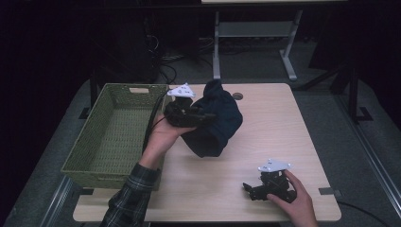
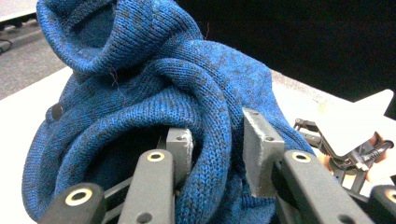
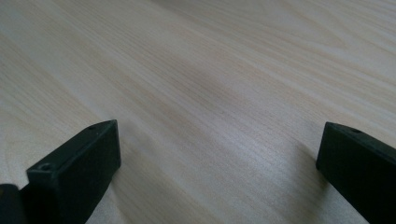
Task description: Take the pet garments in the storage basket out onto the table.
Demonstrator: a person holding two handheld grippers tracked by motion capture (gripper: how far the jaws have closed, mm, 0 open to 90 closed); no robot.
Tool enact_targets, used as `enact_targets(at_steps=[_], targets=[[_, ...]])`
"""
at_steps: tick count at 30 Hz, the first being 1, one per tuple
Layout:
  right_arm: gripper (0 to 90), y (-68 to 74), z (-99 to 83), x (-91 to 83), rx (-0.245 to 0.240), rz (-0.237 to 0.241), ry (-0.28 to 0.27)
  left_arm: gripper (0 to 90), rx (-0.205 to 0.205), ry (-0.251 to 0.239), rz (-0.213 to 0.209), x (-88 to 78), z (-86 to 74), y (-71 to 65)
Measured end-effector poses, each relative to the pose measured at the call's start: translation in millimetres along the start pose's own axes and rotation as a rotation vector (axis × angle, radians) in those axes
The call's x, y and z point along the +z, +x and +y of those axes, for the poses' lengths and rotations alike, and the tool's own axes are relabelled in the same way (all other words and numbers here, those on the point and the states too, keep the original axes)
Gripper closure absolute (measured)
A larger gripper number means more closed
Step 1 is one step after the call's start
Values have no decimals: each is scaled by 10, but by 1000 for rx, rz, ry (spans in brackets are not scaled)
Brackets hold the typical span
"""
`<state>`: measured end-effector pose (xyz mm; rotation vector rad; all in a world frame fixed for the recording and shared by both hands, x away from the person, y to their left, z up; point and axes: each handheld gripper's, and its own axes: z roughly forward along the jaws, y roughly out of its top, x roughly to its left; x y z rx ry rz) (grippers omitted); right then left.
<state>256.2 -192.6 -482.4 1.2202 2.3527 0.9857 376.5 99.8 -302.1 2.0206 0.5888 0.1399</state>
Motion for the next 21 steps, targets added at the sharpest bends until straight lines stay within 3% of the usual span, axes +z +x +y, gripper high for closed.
enact_targets(at_steps=[13, 21], targets=[[0, 0, -1, 1, 0, 1, -1, 665, 0, 70, 0, 622, -58, -50], [0, 3, 0, 0, 1, 2, 0, 664, -19, 129, -4, 1085, -201, -53]])
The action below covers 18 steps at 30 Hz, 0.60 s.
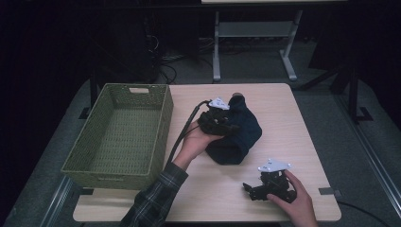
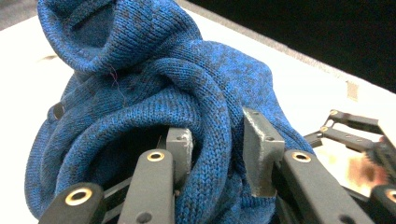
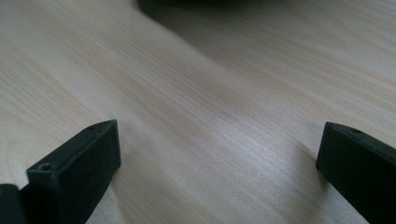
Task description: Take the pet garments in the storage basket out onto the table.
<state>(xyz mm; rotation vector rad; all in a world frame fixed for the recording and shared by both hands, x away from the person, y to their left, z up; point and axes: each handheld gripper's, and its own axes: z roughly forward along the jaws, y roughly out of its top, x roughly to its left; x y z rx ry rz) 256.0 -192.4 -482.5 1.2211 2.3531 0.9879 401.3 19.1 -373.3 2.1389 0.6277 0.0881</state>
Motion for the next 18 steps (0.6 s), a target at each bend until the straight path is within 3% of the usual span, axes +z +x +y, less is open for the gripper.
enact_targets(at_steps=[5, 15, 18], targets=[[0, 3, -1, 0, 4, 2, 1, 663, -20, 46, 0, 245, -78, 36], [0, -1, -1, 2, -2, 1, -2, 637, 7, 158, 1, 650, -262, 28], [0, -1, -1, 1, -3, 1, -2, 535, 23, 166, 7, 663, -265, 24]])
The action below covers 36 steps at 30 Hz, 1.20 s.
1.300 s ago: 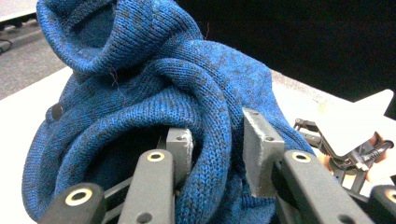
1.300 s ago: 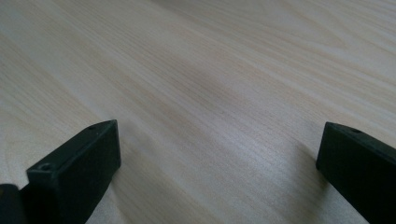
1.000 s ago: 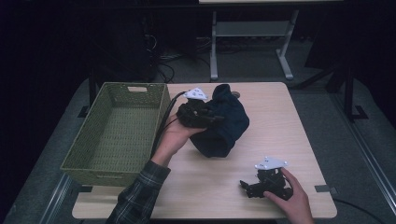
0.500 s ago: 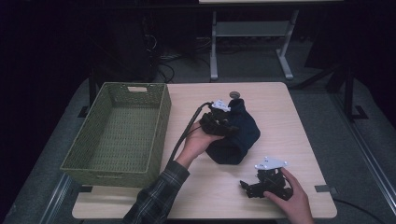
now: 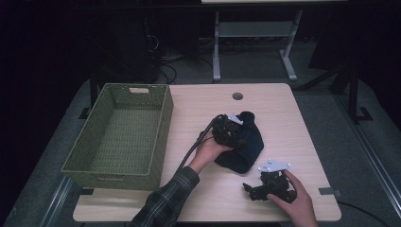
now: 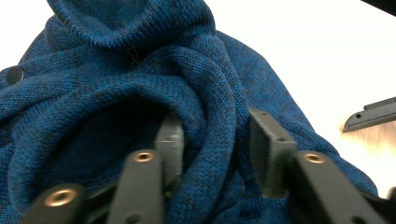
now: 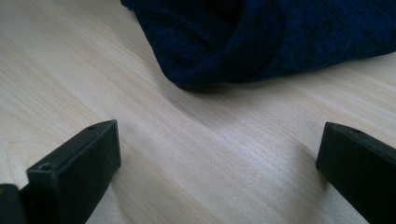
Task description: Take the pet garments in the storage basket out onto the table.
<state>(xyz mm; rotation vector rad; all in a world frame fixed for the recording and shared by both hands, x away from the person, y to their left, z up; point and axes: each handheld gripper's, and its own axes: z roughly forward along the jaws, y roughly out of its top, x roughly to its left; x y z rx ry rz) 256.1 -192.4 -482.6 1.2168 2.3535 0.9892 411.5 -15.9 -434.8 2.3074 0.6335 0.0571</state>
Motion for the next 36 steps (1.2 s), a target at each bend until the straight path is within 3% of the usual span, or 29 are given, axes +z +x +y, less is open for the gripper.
enact_targets(at_steps=[6, 10, 15, 36], targets=[[0, 1, 0, 1, 1, 0, -1, 419, 2, -55, 0, -129, 35, -24], [0, 1, -1, 2, 1, 0, -2, 296, 12, -86, 5, -238, 38, -28], [0, 2, 0, 1, 3, 0, -1, 155, 18, -96, 18, -371, 15, -30], [0, 3, 0, -1, 5, 1, 3, 135, 5, -153, 78, -852, -360, -66]])
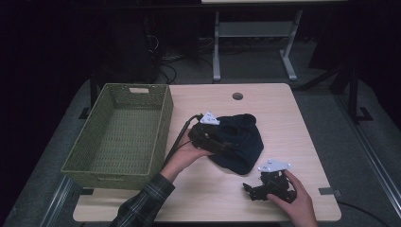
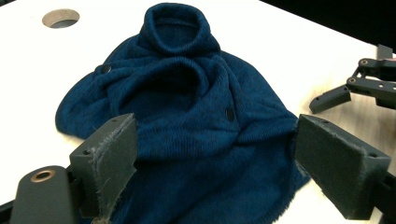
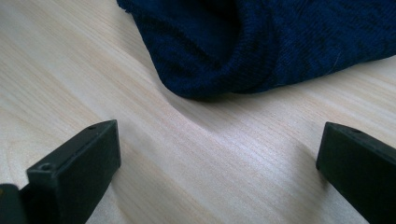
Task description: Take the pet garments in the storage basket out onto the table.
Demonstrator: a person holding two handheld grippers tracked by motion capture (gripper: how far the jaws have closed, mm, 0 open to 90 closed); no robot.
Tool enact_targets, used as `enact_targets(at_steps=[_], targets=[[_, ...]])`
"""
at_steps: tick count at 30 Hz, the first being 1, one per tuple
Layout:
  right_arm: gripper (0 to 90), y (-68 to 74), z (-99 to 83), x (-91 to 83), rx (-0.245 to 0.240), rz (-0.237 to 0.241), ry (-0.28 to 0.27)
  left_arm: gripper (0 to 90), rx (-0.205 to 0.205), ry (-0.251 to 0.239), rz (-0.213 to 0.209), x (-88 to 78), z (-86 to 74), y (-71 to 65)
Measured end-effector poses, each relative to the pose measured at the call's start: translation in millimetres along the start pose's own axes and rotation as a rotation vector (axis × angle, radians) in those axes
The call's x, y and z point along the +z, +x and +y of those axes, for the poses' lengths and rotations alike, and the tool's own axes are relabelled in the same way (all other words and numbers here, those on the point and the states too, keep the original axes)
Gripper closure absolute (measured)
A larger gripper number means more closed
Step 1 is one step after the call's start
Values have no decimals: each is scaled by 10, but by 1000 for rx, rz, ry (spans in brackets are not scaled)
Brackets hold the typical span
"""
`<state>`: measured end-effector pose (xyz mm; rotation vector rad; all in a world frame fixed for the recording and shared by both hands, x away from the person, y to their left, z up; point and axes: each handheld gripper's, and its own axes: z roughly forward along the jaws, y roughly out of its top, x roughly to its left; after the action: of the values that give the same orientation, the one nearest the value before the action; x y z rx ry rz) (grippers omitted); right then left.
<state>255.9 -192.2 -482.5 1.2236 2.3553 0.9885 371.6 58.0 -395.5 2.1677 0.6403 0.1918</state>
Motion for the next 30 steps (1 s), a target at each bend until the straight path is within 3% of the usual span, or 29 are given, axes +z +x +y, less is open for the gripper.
enact_targets(at_steps=[11, 20, 23, 30], targets=[[0, 1, -1, 0, 0, 0, 0, 135, -20, -13, 28, -165, -295, -134], [0, 0, -1, -1, -1, 0, 0, 135, -36, 31, 64, -234, -634, -202], [0, 1, -1, -1, 0, 0, 1, 135, -57, 40, 79, -246, -724, -211], [0, 1, -1, 0, -1, 0, 0, 135, -57, 81, 91, -243, -877, -265]])
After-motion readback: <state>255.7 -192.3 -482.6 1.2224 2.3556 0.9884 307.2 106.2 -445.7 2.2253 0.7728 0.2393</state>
